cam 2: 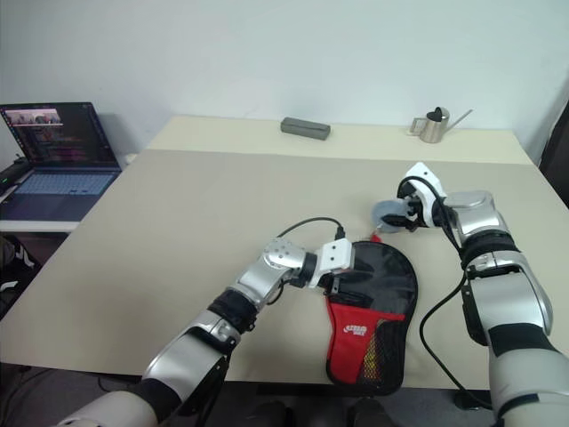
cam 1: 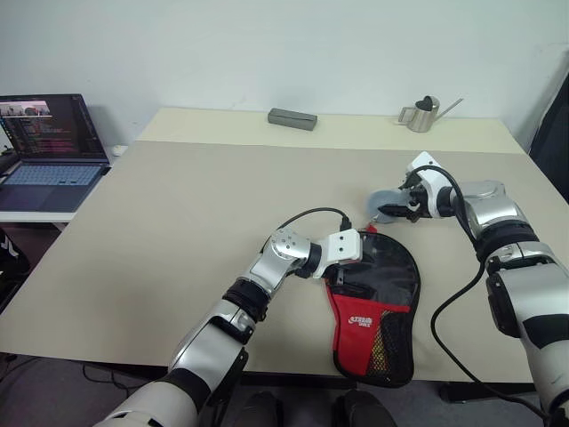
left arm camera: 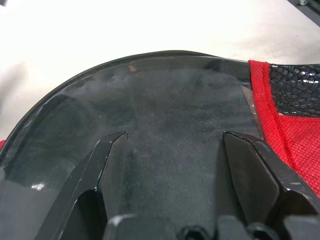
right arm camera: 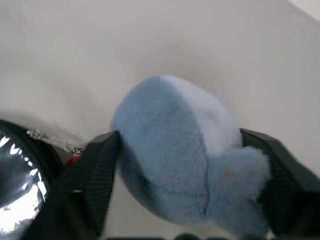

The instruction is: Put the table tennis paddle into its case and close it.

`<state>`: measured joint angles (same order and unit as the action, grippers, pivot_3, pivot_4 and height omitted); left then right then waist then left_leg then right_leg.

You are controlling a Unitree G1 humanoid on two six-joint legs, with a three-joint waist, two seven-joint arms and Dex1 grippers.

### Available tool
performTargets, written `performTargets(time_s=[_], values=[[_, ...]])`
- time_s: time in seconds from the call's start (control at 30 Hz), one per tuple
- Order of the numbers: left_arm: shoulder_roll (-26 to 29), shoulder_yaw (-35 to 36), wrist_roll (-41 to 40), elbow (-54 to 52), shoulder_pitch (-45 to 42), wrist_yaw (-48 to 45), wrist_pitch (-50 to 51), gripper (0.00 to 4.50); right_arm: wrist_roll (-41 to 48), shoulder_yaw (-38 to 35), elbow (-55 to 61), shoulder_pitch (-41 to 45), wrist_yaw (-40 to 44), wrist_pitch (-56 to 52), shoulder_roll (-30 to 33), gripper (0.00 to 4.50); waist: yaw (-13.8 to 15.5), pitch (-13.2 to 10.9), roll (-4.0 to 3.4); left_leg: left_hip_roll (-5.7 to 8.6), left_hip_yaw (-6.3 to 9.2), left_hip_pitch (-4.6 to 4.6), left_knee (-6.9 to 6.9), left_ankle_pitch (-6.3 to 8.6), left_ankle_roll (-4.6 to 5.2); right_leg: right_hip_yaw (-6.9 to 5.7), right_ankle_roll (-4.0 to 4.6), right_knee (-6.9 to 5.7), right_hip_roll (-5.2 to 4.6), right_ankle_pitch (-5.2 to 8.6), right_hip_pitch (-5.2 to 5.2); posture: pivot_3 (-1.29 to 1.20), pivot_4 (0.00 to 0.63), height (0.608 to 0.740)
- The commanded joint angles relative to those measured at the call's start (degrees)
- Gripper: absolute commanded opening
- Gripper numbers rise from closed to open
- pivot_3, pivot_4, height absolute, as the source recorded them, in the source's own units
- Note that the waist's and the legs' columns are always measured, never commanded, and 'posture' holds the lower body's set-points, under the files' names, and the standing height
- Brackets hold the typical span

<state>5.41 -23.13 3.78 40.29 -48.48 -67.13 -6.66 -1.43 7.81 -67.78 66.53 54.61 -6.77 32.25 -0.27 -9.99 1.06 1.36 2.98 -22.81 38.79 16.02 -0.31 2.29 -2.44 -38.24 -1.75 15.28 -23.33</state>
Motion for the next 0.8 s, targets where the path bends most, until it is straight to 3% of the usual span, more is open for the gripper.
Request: performTargets(time_s=[0.03,0.2,0.3,0.8], values=[[-0.3,-1.2,1.0,0.0,0.8,-0.1,0.4,3.32,0.6,-2.3,0.8,1.8,0.3,0.1,0.4,2.52,0.0,0.0,-0.01,0.0,0.0,0.0,0.0,0.0,0.0,0.0,0.0,0.0,0.0,0.0,0.0,0.0,0.15,0.74],[-0.8,-1.3,1.0,0.4,0.9,0.1,0.7,3.32,-0.1,-2.3,2.4,0.4,1.4,0.0,0.8,0.86,0.0,0.0,-0.01,0.0,-0.01,0.01,0.01,0.0,0.0,0.0,0.0,-0.06,0.0,0.0,0.0,0.0,0.15,0.74],[-0.9,-1.4,1.0,0.7,1.1,-0.1,0.9,3.32,0.0,-2.2,4.1,-1.0,2.3,-0.1,1.1,0.08,0.0,0.0,-0.01,0.02,-0.01,0.01,0.02,0.01,0.01,0.0,0.0,-0.09,0.0,0.0,0.0,0.0,0.15,0.74],[-0.3,-2.7,3.4,4.7,0.8,1.3,0.8,3.32,0.7,-2.5,20.3,-12.1,4.4,-6.8,5.5,0.02,0.2,0.2,-0.22,0.07,-0.03,0.16,0.13,0.02,0.05,0.02,0.01,-0.4,0.04,0.02,0.05,0.0,0.15,0.74]])
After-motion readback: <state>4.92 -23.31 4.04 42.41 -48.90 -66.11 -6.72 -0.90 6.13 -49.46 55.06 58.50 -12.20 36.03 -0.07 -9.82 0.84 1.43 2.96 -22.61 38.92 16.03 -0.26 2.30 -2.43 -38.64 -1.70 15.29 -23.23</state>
